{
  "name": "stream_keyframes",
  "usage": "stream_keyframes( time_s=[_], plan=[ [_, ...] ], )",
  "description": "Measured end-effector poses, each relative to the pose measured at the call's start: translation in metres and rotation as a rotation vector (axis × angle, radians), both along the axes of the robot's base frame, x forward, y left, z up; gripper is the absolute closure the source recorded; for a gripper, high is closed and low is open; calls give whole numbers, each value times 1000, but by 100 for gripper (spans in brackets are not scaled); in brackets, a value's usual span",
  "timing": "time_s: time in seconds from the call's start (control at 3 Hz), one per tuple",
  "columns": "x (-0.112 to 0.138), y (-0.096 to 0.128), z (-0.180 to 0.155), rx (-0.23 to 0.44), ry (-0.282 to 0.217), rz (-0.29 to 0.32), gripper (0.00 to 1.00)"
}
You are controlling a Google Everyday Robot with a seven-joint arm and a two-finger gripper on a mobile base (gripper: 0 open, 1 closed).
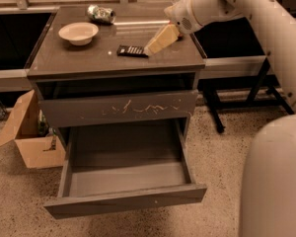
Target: Place rxbar chocolate into middle drawer
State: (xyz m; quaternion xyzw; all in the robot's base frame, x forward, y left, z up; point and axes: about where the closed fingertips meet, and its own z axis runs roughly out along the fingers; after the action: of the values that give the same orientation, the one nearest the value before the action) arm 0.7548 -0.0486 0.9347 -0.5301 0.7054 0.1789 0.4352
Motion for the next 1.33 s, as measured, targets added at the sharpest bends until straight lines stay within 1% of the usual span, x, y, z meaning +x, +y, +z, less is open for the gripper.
stream_keyframes(
  time_s=[0.33, 0.67, 1.0, 1.33],
  plan=[
    [20, 25, -14, 40, 24, 22, 0],
    [38, 44, -32, 86, 65, 24, 0],
    [54, 66, -55, 120, 117, 43, 0],
    [61, 78, -71, 132, 152, 60, 0]
  ],
)
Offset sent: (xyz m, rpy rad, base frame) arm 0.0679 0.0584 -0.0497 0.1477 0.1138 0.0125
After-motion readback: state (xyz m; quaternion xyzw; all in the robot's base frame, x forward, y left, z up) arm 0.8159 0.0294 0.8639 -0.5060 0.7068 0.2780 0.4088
